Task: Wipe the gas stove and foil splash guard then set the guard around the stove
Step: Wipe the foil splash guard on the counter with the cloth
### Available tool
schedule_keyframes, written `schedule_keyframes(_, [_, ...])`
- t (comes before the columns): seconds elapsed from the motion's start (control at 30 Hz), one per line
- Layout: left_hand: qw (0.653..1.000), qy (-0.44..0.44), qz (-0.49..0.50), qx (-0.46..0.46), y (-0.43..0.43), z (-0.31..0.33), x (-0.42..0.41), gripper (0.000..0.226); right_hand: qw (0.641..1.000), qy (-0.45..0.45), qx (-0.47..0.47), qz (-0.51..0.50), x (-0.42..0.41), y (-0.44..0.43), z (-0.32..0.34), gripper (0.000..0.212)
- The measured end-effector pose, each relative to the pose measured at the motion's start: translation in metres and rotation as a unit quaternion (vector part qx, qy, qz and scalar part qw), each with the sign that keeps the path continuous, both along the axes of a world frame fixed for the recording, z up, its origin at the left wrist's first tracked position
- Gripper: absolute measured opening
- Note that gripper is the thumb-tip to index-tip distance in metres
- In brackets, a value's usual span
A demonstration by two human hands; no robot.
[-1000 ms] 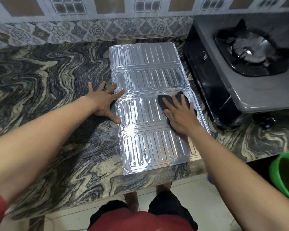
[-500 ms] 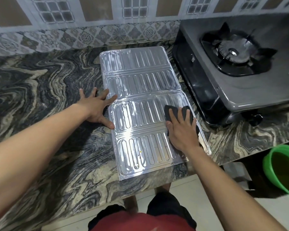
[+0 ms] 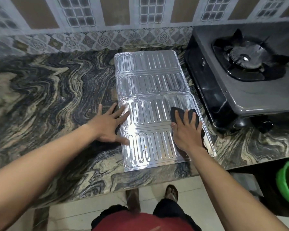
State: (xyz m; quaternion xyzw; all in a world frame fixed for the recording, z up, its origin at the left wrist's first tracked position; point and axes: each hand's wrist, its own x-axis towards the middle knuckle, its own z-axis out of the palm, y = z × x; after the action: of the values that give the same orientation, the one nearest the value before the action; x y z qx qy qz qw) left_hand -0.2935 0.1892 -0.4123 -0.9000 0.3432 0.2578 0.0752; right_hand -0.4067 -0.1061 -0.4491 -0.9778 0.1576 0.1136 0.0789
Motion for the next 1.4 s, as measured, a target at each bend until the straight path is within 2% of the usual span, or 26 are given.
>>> schedule_keyframes(0.2, [1.0, 0.016, 0.01, 0.019, -0.002, -0.002, -0.003, 0.147, 1.0, 0.02, 0.011, 0.012, 0.0, 0.015, 0.005, 0.057])
schedule_keyframes(0.43, [0.999, 0.027, 0.022, 0.022, -0.004, 0.002, -0.005, 0.148, 0.973, -0.022, 0.017, 0.228, -0.038, 0.094, 0.008, 0.054])
schedule_keyframes(0.53, [0.998, 0.035, 0.037, 0.022, -0.006, 0.005, -0.002, 0.138, 0.957, -0.051, 0.019, 0.285, -0.057, 0.103, -0.002, 0.053])
schedule_keyframes(0.63, [0.999, 0.027, 0.037, 0.018, -0.009, 0.008, 0.002, 0.108, 0.949, -0.046, 0.017, 0.311, -0.066, 0.097, -0.004, 0.052])
schedule_keyframes(0.7, [0.999, 0.019, 0.026, 0.03, -0.011, 0.009, 0.004, 0.097, 0.948, -0.042, 0.018, 0.314, -0.066, 0.096, 0.0, 0.052])
schedule_keyframes(0.93, [0.999, 0.014, 0.018, 0.043, -0.009, 0.006, 0.002, 0.094, 0.91, -0.019, 0.027, 0.413, -0.079, 0.087, 0.005, 0.049])
schedule_keyframes(1.07, [0.999, 0.01, 0.022, 0.045, -0.007, 0.005, 0.002, 0.094, 0.935, -0.014, 0.042, 0.353, -0.081, 0.066, 0.006, 0.049])
schedule_keyframes(1.23, [0.999, 0.006, 0.029, 0.044, -0.006, 0.001, -0.002, 0.09, 0.985, 0.001, 0.005, 0.175, -0.063, 0.023, 0.005, 0.053])
schedule_keyframes(1.33, [0.999, 0.005, 0.031, 0.04, -0.004, -0.002, -0.002, 0.089, 0.996, 0.0, -0.011, 0.092, -0.053, 0.025, 0.004, 0.06])
schedule_keyframes(1.4, [0.999, 0.002, 0.029, 0.041, -0.004, -0.003, -0.002, 0.089, 0.996, -0.003, -0.002, 0.09, -0.054, 0.042, 0.004, 0.058])
